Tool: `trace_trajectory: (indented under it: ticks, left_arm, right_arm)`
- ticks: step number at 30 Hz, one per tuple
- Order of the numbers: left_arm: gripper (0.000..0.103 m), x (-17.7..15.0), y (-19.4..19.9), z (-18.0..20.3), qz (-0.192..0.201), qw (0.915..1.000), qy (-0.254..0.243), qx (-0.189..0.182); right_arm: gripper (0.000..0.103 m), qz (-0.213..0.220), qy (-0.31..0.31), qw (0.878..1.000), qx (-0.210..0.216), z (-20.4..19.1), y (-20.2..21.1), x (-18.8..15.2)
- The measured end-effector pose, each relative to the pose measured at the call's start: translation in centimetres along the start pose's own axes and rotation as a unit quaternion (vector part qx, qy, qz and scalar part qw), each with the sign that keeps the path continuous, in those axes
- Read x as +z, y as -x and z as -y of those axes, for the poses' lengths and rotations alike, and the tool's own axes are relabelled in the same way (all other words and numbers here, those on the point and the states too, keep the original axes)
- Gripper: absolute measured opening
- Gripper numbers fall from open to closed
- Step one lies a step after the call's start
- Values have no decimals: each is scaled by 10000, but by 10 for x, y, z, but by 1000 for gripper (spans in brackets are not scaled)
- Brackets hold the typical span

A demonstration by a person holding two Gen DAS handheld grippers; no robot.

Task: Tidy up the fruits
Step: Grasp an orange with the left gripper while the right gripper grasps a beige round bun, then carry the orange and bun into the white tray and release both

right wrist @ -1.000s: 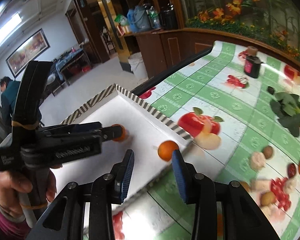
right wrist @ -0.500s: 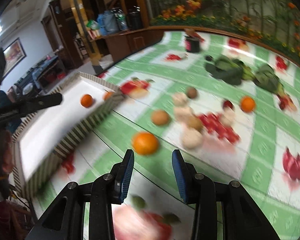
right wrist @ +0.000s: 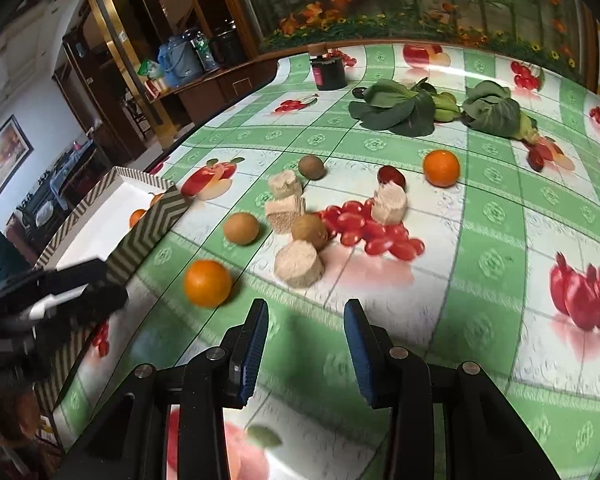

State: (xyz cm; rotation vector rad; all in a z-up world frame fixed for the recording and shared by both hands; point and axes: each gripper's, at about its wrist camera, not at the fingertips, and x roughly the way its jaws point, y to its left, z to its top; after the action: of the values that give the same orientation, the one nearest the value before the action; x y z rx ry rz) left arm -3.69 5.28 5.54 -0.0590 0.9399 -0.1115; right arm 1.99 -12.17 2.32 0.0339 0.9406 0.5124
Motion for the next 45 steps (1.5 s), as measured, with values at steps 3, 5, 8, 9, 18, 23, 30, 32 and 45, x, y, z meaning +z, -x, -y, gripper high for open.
trace_trajectory:
  ticks: [3,5,8,9,18,23,30,32,45]
  left_arm:
    - [55,0,-8,6,-61,10000,-32,11]
    - [55,0,-14,9,-109,9999,-59,32]
    - [55,0,-19,12,-154,9998,-91,40]
    - [55,0,-21,14,-165,9998,-103,47]
    - [55,9,-46,25,-282,9995,-98,51]
    - [55,12,-60,30,-301,9995,-115,46]
    - [33,10,-62,27,-253,9997,-31,-46]
    - [33,8,-58,26,-247,9997,-32,-75]
    - [33,-3,-12,14,36,10000,53,-73]
  right_arm:
    - [38,-38,136,9999,-27,-4,-9,9]
    - [38,-75,218,9997,-45,-7,-14,13]
    - [38,-97,423,9990,-145,-12,-24,18]
    - [38,-126,472,9985,-248,-12,-29,18]
    - [29,-33,333,9994,-95,3,-20,12]
    - [29,33,41,10000,-32,18,-12,13]
    - [29,21,-68,10000,61,26,-11,13]
    - [29,7,-49,10000,79,24,-10,12]
    - [29,131,143,9995,241,-18,11,-1]
